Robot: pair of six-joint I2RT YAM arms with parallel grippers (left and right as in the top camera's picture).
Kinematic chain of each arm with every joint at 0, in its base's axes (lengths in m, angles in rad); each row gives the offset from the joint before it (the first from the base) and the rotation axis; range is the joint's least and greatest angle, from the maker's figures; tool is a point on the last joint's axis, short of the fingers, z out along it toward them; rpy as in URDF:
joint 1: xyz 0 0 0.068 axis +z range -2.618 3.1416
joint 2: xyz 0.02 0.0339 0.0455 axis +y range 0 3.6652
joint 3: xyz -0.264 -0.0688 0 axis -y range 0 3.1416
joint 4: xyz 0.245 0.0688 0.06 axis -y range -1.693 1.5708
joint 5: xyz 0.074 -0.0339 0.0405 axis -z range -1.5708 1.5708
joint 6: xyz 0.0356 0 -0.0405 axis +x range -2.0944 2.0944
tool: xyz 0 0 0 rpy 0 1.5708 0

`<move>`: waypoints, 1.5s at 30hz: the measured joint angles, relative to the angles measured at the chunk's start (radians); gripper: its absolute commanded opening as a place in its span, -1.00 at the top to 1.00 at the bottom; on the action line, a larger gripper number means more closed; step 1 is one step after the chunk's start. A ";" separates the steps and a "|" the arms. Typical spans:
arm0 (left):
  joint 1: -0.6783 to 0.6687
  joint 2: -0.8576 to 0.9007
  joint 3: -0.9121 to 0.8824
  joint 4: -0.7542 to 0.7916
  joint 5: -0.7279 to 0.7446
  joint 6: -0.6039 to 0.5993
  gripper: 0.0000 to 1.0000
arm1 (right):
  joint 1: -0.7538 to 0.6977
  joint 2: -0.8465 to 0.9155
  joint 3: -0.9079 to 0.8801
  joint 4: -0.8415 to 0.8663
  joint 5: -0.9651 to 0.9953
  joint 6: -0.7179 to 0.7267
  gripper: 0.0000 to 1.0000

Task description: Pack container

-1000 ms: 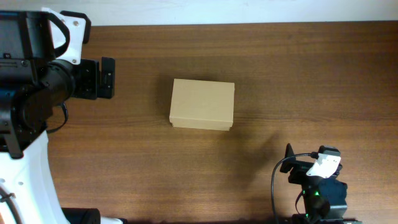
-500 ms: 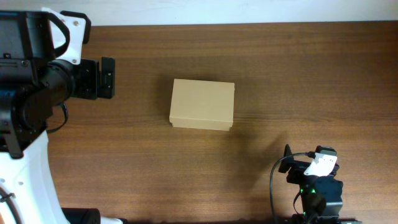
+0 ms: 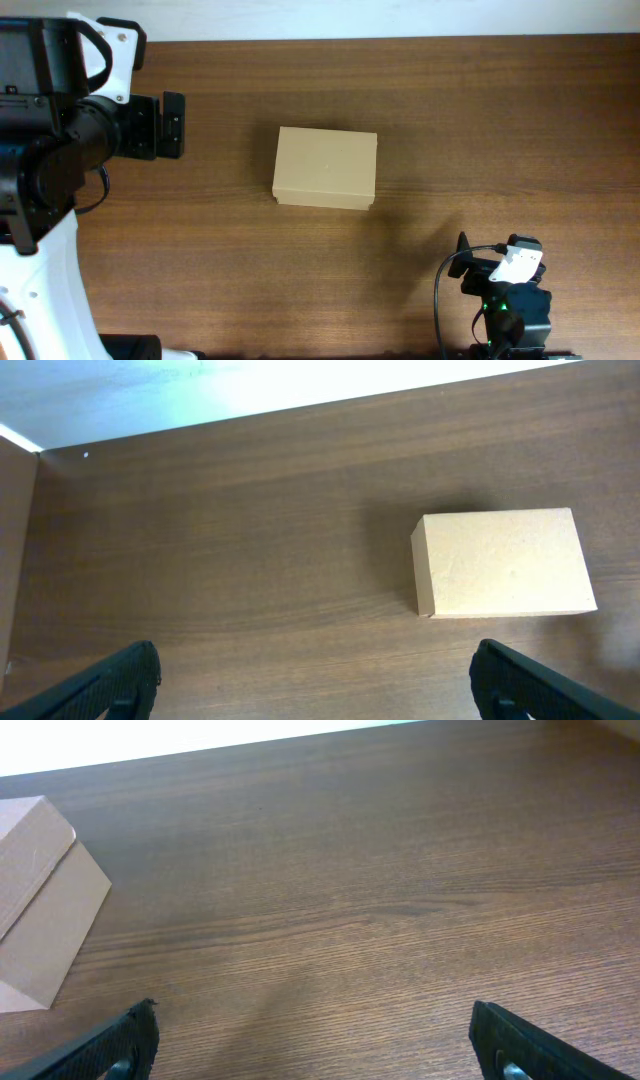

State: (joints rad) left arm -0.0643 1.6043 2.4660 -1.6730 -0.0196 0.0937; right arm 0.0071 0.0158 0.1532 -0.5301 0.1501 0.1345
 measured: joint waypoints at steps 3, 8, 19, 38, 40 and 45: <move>0.000 0.000 0.000 0.000 0.000 0.000 -0.99 | 0.000 0.000 0.000 0.000 0.000 0.000 -0.98; 0.000 0.000 0.000 0.000 0.000 0.000 -0.99 | 0.000 0.000 0.000 0.000 0.000 0.000 -0.98; 0.000 -0.215 -0.393 0.094 -0.018 0.009 -0.99 | 0.000 0.000 0.000 0.001 0.003 0.000 -0.98; 0.000 -1.088 -1.582 1.133 -0.049 0.019 -0.99 | -0.002 -0.002 0.000 0.001 0.007 0.000 -0.98; 0.000 -1.139 -1.669 1.242 -0.049 0.019 -0.99 | -0.002 -0.002 0.000 0.002 0.007 0.000 -0.99; 0.000 -1.241 -1.869 1.460 -0.049 0.019 -0.99 | -0.002 -0.002 0.000 0.001 0.007 0.000 -0.98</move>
State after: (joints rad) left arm -0.0643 0.3634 0.5972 -0.2134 -0.0685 0.1131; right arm 0.0051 0.0139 0.1528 -0.5289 0.1574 0.1349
